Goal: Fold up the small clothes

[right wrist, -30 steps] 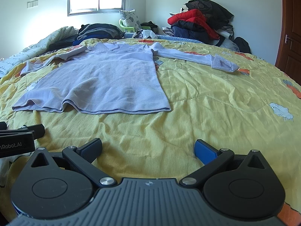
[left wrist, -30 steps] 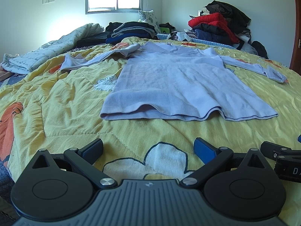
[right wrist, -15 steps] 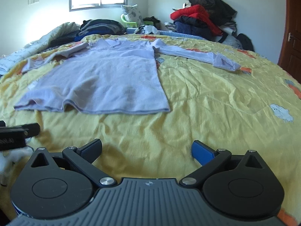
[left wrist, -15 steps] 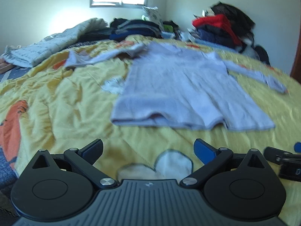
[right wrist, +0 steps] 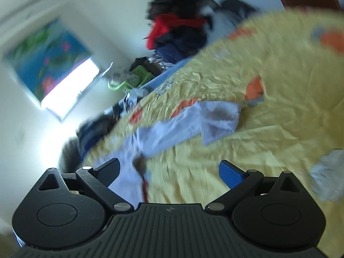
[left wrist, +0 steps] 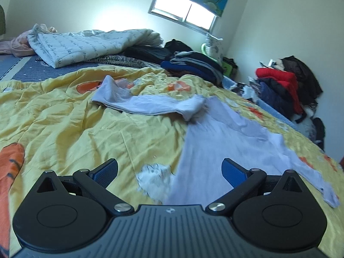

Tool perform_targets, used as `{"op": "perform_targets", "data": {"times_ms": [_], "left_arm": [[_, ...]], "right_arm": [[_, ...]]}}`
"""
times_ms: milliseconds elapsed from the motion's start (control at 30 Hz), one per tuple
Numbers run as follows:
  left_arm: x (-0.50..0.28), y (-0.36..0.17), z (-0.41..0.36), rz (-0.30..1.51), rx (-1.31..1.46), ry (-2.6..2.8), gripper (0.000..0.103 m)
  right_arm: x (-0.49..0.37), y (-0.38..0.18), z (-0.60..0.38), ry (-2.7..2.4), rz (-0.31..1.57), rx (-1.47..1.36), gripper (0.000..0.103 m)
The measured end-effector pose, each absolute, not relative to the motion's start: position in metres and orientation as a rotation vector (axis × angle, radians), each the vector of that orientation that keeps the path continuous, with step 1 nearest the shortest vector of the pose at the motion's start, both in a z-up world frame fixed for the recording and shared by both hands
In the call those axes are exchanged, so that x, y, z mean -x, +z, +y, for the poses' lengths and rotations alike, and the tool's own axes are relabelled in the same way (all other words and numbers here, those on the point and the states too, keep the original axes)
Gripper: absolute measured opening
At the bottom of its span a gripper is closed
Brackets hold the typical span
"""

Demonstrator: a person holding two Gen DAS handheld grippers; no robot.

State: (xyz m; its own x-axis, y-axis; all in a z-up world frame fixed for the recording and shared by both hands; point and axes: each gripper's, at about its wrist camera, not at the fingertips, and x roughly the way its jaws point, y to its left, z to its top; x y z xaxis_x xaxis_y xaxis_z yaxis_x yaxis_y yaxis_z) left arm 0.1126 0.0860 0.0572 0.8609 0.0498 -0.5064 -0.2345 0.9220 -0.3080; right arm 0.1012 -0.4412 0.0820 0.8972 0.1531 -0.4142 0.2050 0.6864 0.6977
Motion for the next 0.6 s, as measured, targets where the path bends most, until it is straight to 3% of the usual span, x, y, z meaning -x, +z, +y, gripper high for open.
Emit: {"op": "perform_targets", "data": {"times_ms": [167, 333, 600], "left_arm": [[-0.139, 0.036, 0.087, 0.541, 0.378, 0.202, 0.103], [-0.146, 0.012, 0.082, 0.570, 0.328, 0.228, 0.103], [-0.145, 0.012, 0.083, 0.554, 0.349, 0.213, 0.103]], "right_arm": [[-0.161, 0.071, -0.481, -0.062, 0.513, -0.918, 0.089], [-0.199, 0.070, -0.494, -0.092, 0.544, -0.834, 0.089], [-0.197, 0.039, -0.522, -0.244, 0.605, -0.952, 0.085]]}}
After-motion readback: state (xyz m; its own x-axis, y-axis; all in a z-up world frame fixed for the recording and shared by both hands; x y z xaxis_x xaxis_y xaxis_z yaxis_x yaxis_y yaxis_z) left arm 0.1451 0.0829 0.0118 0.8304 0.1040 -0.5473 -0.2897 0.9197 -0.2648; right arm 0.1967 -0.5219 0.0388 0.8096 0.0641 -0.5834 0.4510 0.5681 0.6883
